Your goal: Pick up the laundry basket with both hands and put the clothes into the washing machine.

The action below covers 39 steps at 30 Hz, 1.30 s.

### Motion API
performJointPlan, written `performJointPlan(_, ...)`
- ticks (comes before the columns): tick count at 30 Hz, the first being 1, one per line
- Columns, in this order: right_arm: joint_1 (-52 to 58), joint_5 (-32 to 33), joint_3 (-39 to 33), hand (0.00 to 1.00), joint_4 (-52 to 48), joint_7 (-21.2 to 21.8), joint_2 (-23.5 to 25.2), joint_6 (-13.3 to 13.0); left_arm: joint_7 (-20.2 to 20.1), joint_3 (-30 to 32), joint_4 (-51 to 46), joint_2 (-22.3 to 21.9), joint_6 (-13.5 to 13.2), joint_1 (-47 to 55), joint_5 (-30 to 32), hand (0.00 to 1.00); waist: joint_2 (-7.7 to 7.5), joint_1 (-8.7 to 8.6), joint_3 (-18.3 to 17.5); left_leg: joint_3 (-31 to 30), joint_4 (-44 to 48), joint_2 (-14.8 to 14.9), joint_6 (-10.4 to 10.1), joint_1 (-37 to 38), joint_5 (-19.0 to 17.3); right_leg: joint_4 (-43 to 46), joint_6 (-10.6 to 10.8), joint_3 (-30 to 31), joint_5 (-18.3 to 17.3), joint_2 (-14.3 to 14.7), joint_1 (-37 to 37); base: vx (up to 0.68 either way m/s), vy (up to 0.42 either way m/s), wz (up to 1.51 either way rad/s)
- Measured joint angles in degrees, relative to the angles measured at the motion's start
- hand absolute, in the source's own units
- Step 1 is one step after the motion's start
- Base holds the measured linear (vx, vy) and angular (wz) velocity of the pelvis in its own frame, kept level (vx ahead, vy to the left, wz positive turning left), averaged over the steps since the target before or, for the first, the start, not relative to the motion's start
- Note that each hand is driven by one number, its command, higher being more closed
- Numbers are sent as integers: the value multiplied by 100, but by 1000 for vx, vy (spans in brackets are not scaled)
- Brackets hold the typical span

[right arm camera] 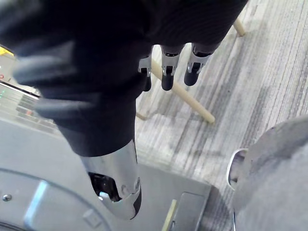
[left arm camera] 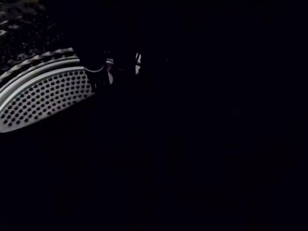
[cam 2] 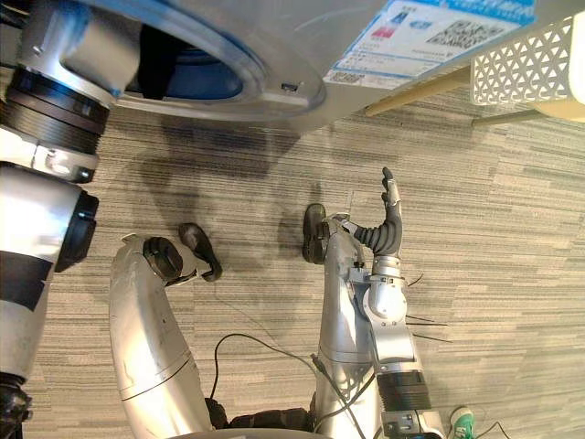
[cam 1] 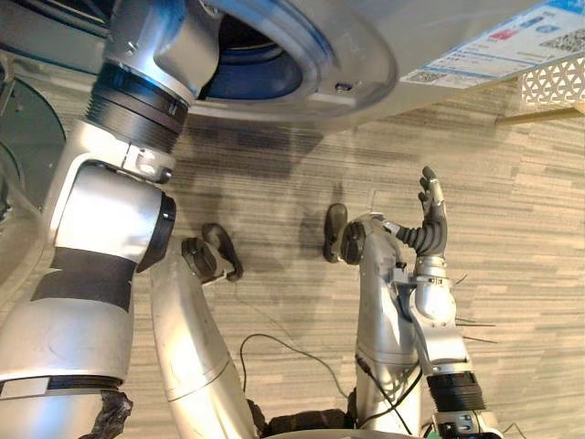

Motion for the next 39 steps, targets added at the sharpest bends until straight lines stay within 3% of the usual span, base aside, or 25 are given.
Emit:
performJointPlan(5,80,-6,-6,0,-53,55,-61,24,-231,498,-90,-78,1,658,-25,0,0,79,0,-75,105,-88,16,-8,26,229,-107,-31,-100,-107,-1,5,-40,13)
performJointPlan(10,81,-99,-37,0,-63,56,-100,191,-209,1130,-1272,-111,-12,1917,-310,0,2,151,-1,-261,203,-184,-51,19,26,444,-183,-135,-280,-215,118,29,-42,17)
performJointPlan(12,137,-211,-34,0,-6,57,-89,298,-206,1334,-1652,-311,-59,2561,-482,0,5,237,-3,-308,136,-217,-84,155,44,429,-238,-227,-342,-286,294,29,-47,23)
performJointPlan(14,211,-304,0,0,150,67,-70,446,-189,1574,-2079,-664,-126,3410,-701,0,3,311,-9,-331,-141,-329,-189,430,111,258,-219,-305,-402,-371,609,36,-70,34)
performJointPlan(16,377,-367,48,0,263,109,78,662,-192,1769,-2360,-1154,-231,4442,-1052,0,9,489,-21,-320,-699,-402,-296,993,277,-194,-249,-469,-394,-405,1197,60,-95,29)
performJointPlan(19,533,-408,47,0,383,122,148,772,-219,1927,-2568,-1611,-358,5471,-1485,0,32,622,-97,-327,-1430,-465,-372,1779,471,-844,-344,-725,-335,-435,2050,83,-91,28)
performJointPlan(21,761,-412,30,0,459,150,176,835,-229,1943,-2731,-1979,-641,6477,-1943,0,29,624,-548,-312,-2158,-586,-460,2348,688,-1438,-424,-954,-251,-490,2670,119,-97,40)
performJointPlan(24,868,-409,22,0,821,289,173,867,-364,1953,-2706,-2254,-885,7463,-2454,0,70,654,-855,-272,-3001,-619,-533,3334,852,-2196,-436,-1218,-196,-484,3701,175,-89,24)
performJointPlan(28,1136,-396,-25,0,1395,434,172,915,-734,2002,-2164,-2466,-1067,8317,-2992,0,110,741,-1186,-64,-4181,-727,-538,4745,1129,-3228,-342,-1370,7,-469,5025,208,-17,14)
performJointPlan(33,1315,-167,-192,0,2502,507,203,950,-1113,2257,-878,-2551,-1114,8865,-3311,0,255,740,-1836,282,-5700,-794,-482,6157,1539,-4791,-164,-1512,539,-337,6344,160,45,-7)
performJointPlan(34,1317,-156,-341,0,3053,519,229,994,-1237,2413,-218,-2557,-1121,8913,-3342,0,362,740,-2103,402,-6262,-803,-466,6588,1714,-5475,-100,-1531,821,-231,6785,137,75,-14)
performJointPlan(35,1314,-156,-366,0,3157,524,233,998,-1243,2428,-103,-2550,-1121,8914,-3356,0,376,740,-2153,425,-6362,-807,-454,6664,1745,-5594,-85,-1525,874,-210,6857,169,99,-22)
performJointPlan(37,1181,-119,-448,0,4081,605,152,1046,-1378,2452,711,-2425,-1120,8915,-3401,0,459,718,-2394,580,-7323,-928,-412,7316,2135,-6604,8,-1499,1328,-115,7421,162,85,-16)
performJointPlan(39,1089,-98,-532,0,4456,616,106,1095,-1454,2470,936,-2376,-1120,8919,-3443,0,495,721,-2416,650,-7682,-970,-412,7604,2282,-7031,26,-1448,1556,-51,7687,99,60,-20)
